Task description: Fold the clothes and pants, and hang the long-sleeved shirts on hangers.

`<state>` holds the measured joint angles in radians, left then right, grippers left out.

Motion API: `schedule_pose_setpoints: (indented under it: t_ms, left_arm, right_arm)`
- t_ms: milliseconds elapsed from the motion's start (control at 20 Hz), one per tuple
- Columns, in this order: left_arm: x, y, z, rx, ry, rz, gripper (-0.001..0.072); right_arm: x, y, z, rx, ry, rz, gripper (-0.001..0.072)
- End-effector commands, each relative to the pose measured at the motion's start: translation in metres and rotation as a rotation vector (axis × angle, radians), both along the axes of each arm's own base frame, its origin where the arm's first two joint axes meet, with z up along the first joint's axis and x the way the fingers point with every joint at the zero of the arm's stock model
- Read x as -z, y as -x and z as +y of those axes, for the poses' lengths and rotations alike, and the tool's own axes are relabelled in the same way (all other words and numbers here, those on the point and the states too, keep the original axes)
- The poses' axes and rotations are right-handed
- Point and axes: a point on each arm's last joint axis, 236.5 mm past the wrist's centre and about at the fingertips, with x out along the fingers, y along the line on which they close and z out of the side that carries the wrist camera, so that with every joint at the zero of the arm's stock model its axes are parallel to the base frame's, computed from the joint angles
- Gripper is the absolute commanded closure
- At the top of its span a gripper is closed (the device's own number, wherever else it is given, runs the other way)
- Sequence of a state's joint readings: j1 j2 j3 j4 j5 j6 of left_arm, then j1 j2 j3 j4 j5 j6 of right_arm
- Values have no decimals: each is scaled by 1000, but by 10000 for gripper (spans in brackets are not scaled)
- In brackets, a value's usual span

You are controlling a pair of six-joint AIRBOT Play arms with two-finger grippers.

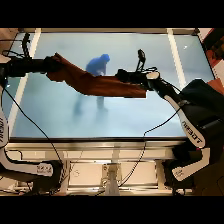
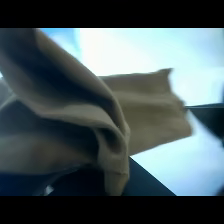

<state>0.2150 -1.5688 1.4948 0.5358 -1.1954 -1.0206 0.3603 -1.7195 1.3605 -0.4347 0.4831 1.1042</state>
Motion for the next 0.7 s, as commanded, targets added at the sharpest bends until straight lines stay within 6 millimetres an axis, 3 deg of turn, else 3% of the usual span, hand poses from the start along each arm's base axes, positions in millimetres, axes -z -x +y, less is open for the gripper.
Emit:
schedule_pose_setpoints:
  t_ms: [0, 100, 250, 500, 650]
  left_arm:
    - [-48, 6, -38, 19, 156, -36, 693]
    - [-62, 4, -44, 15, 226, -48, 693]
    - [-62, 5, -52, 12, 252, -15, 693]
    - [-61, 4, -82, 35, 248, -24, 693]
    - [-55, 7, -106, 56, 259, 3, 693]
  right_arm:
    - [4, -4, 49, 3, 30, -21, 702]
    - [25, -6, 68, 25, -8, 56, 702]
    - [50, -13, 93, 74, -89, 167, 702]
    - [59, -24, 137, 82, -178, 215, 702]
    - [62, -31, 148, 84, -202, 217, 702]
